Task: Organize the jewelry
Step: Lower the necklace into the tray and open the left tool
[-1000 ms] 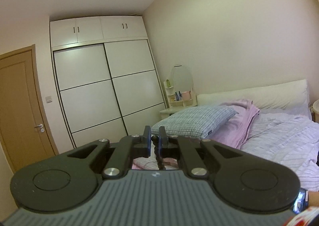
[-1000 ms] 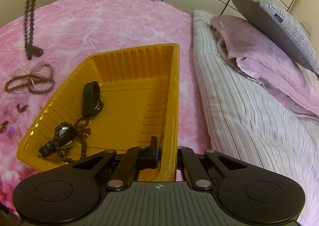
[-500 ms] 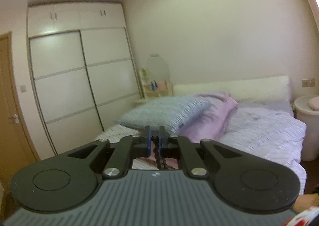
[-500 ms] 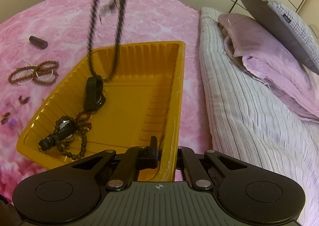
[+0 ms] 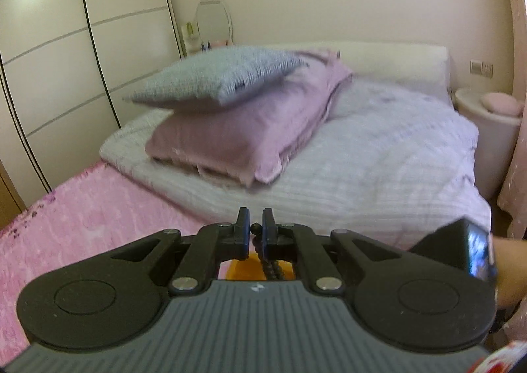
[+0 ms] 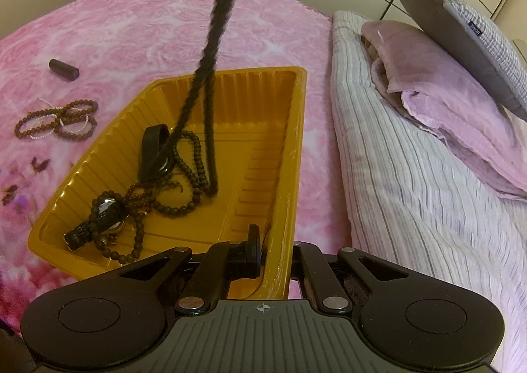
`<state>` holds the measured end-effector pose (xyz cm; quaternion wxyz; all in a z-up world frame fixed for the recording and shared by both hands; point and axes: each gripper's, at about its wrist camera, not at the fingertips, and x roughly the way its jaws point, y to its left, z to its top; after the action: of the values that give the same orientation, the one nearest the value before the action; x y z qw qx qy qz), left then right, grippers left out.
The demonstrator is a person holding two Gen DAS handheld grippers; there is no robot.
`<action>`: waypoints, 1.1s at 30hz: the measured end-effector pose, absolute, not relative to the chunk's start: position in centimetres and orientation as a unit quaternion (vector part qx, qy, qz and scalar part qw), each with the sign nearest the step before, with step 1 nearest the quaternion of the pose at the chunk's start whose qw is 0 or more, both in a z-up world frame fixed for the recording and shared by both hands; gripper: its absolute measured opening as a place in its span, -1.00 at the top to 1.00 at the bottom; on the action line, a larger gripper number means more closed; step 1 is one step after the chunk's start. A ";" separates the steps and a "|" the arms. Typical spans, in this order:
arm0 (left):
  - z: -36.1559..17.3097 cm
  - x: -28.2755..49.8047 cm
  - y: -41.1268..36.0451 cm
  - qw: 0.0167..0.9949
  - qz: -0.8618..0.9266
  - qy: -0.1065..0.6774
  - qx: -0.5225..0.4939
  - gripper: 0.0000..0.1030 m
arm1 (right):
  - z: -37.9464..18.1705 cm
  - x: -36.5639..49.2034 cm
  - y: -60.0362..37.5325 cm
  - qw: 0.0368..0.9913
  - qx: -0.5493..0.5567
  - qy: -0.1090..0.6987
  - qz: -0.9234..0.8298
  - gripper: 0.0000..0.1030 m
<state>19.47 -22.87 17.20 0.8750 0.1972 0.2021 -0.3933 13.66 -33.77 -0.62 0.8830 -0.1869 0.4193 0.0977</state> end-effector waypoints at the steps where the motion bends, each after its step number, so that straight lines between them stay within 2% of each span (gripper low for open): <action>1: 16.7 19.7 -22.9 0.874 -0.393 0.207 0.198 0.88 | -0.7 13.7 -33.8 0.883 -0.186 0.420 0.098 0.92; 18: 9.9 21.7 -23.3 0.846 -0.391 0.302 0.198 0.88 | -0.9 13.7 -34.1 0.883 -0.181 0.423 0.095 0.92; 21: 9.0 21.9 -23.1 0.843 -0.389 0.318 0.194 0.80 | -0.9 13.6 -34.1 0.883 -0.181 0.423 0.095 0.92; 27: 9.9 22.1 -21.0 0.854 -0.375 0.312 0.180 0.77 | -0.9 13.6 -34.2 0.883 -0.180 0.424 0.094 0.92; 33: 10.7 22.3 -15.7 0.881 -0.333 0.304 0.142 0.72 | -0.9 13.6 -34.1 0.882 -0.181 0.425 0.093 0.92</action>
<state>22.31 -15.68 10.74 0.8810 0.1420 0.3041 -0.3335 13.57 -34.09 -0.87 0.8818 -0.1814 0.4252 0.0933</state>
